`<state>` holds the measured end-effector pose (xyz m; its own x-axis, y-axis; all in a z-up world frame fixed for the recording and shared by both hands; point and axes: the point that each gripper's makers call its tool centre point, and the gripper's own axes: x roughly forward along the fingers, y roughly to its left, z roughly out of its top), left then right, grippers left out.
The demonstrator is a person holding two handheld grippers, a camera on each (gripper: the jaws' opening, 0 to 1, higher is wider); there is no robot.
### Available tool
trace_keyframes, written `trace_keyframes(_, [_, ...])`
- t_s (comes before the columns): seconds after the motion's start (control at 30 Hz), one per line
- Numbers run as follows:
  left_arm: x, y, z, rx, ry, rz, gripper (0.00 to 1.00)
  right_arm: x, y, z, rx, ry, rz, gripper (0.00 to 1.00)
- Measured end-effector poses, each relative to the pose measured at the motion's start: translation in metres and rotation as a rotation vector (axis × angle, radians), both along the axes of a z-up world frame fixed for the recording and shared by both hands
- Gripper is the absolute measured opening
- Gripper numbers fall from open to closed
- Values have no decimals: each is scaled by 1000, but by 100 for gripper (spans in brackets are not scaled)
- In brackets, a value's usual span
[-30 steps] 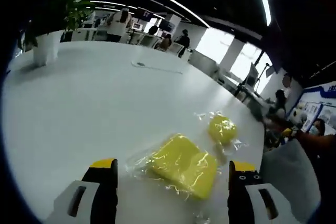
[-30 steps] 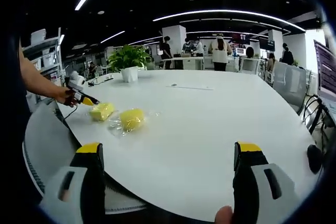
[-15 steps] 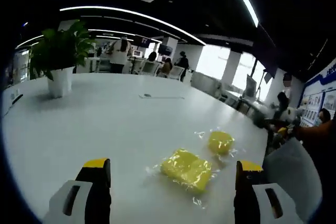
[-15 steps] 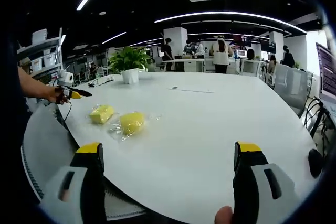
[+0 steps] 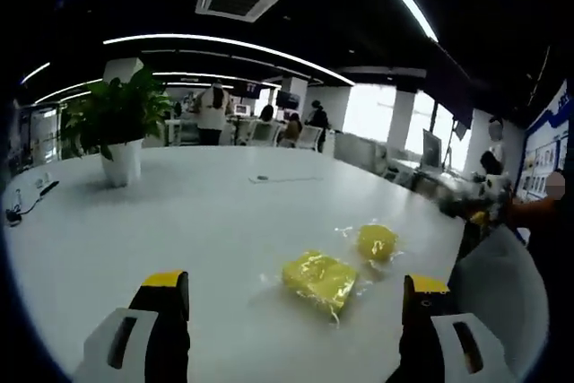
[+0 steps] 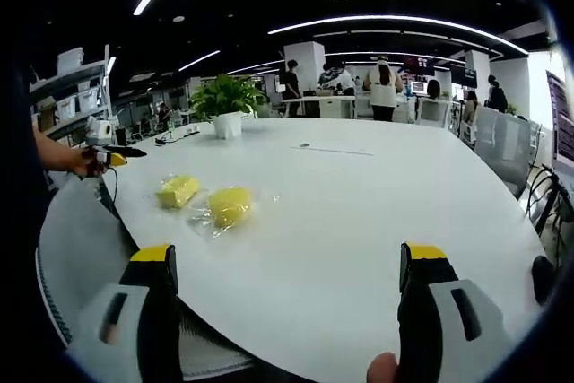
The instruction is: Compare the silicone blocks by pressing each to a similar depth, holding the contact briefly, and releasing to observe deformation and rebound differences across the visible hardness samples.
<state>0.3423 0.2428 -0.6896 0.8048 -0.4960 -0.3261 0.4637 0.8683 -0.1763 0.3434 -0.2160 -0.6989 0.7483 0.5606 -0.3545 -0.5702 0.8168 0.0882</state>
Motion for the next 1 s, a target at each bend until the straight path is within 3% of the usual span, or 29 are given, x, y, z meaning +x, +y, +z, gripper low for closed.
trace_keyframes(0.47, [-14, 6, 5, 4, -4, 24, 100, 5, -8, -1, 5, 7, -8, 97])
trace_keyframes(0.57, [-10, 1, 11, -49, 15, 40, 100, 4, -7, -3, 10, 10, -7, 97])
trace_keyframes(0.67, [-2, -9, 23, -40, -20, 14, 100, 1, -7, -5, 10, 14, -7, 97])
trace_keyframes(0.9, [2, -25, 21, -32, 10, -37, 100, -3, -8, -5, 16, 15, -15, 97])
trace_keyframes(1.0, [1, -35, 25, -59, 22, -69, 100, -4, -8, -5, 11, 16, -15, 97])
